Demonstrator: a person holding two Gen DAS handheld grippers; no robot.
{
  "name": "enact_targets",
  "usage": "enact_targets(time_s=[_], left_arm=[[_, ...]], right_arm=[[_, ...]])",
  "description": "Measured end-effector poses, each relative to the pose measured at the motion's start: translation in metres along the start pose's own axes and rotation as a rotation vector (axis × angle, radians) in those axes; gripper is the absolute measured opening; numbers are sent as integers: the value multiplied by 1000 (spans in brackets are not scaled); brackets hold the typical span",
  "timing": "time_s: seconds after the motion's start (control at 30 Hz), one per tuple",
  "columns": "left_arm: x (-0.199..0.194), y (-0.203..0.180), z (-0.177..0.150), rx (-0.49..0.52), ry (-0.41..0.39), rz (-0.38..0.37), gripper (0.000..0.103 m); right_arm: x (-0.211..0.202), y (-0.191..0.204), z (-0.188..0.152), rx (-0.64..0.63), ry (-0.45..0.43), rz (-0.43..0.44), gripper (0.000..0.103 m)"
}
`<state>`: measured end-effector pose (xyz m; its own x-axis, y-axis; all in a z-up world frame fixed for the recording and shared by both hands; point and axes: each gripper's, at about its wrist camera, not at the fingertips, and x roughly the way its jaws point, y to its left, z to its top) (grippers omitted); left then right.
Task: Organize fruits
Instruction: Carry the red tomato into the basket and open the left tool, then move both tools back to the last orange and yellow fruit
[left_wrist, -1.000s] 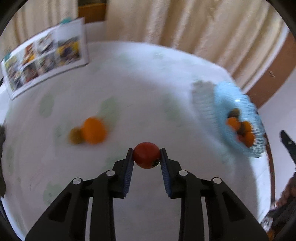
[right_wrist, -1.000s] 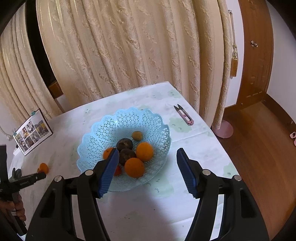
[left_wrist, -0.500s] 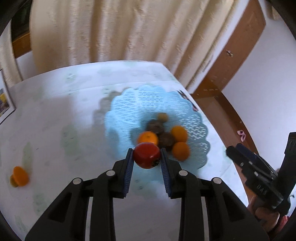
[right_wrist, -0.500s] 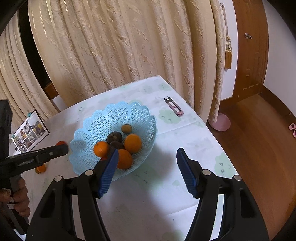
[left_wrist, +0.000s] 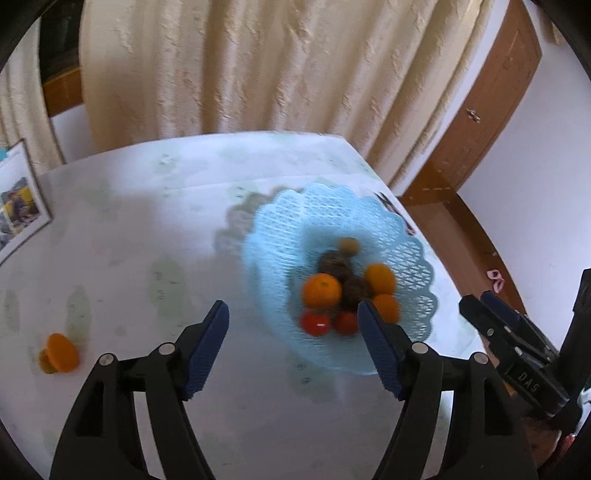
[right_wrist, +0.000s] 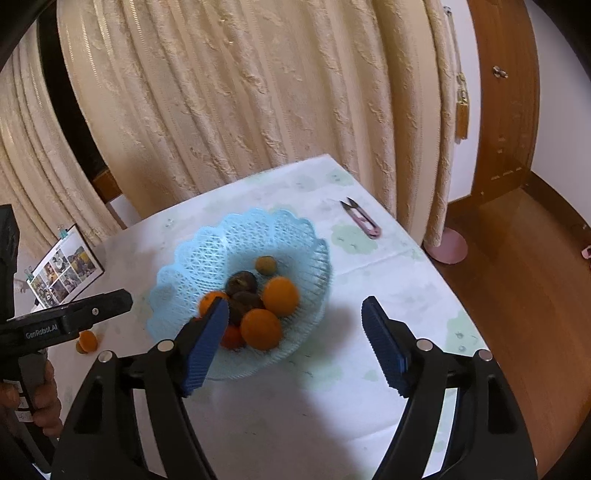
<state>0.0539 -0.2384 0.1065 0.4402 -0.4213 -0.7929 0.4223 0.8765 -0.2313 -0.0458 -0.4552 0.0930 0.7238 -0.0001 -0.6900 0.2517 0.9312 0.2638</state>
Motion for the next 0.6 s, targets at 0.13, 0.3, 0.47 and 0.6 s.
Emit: enact_targets(time_s=[0.13, 0.3, 0.47, 0.6], left_arm=[[-17, 19, -2, -11, -39, 73, 81], [-36, 43, -6, -23, -74, 140, 82], [-53, 73, -13, -63, -84, 188, 82], [-60, 93, -18, -88, -80, 230, 85]], right_arm=[[5, 17, 4, -25, -1, 32, 76], [11, 46, 5, -61, 5, 80, 76], [17, 79, 2, -113, 18, 130, 76], [25, 110, -2, -162, 49, 187, 76]])
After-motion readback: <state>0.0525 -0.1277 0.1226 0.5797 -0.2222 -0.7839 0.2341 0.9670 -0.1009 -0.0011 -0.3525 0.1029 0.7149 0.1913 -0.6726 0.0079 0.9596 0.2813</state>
